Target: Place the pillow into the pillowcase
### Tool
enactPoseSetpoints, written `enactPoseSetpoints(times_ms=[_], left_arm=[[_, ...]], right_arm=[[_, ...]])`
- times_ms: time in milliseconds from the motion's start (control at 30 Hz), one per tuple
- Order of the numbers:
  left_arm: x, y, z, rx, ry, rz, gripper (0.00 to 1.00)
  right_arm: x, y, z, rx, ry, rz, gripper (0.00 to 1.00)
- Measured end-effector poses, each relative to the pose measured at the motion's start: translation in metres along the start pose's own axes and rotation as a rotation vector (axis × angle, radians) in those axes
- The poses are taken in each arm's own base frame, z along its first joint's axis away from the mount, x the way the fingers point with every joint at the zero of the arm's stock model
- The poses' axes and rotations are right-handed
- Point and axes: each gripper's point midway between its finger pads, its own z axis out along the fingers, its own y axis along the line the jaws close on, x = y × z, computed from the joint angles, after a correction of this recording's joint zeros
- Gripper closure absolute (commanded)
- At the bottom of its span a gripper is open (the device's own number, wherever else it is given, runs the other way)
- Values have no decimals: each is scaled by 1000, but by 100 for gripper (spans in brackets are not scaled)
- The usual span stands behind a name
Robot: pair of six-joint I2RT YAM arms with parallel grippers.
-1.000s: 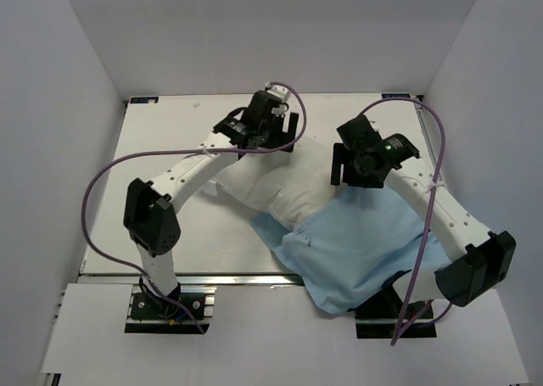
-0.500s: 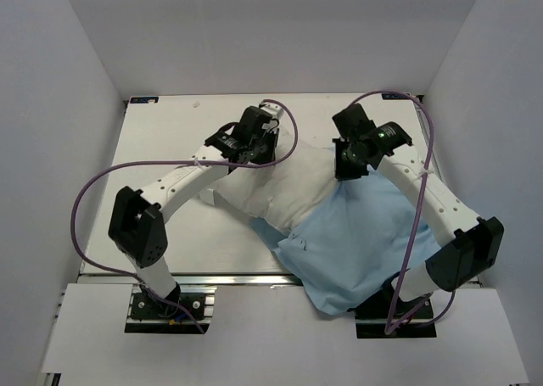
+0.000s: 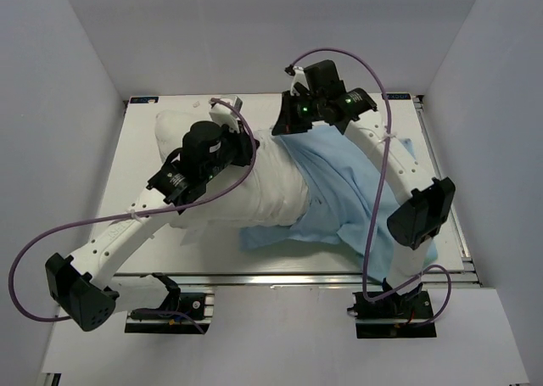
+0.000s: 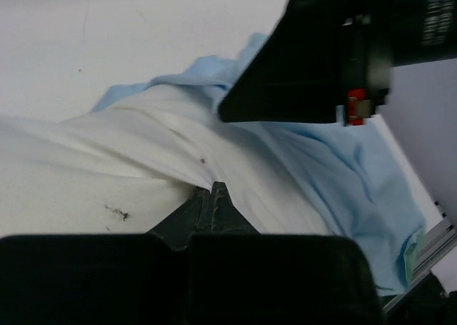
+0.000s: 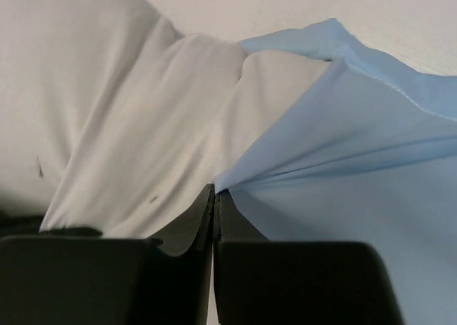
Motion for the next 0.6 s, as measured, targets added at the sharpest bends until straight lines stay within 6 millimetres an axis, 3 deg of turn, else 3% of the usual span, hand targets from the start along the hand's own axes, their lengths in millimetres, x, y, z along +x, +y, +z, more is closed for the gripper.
enactPoseSetpoints(times_ms=[133,267,333,400,467,500,567,600], left_arm=[[-2,-1,1,15,-51,-35,100],[29,23,11,-85,-24,-70,100],[54,41,17,-156,17,-80,100],[86,60,21,-235,77,-86,100],[115,76,23,-303,150,-85,85],[125,81,24,-324,179,-87,55],[133,83,24,-335,202,-88,26],[133,83,23,-334,206,-88,15]], right_arm=[[-11,9,23,-79,-10,-13,100],[1,4,47,-93,37,-9,99],[13,0,57,-77,70,-12,86],[28,-5,64,-46,111,-18,63],[40,-13,68,-4,147,-29,47],[43,-16,68,14,159,-34,38],[50,-21,67,49,183,-54,27],[51,-23,65,64,188,-60,12]])
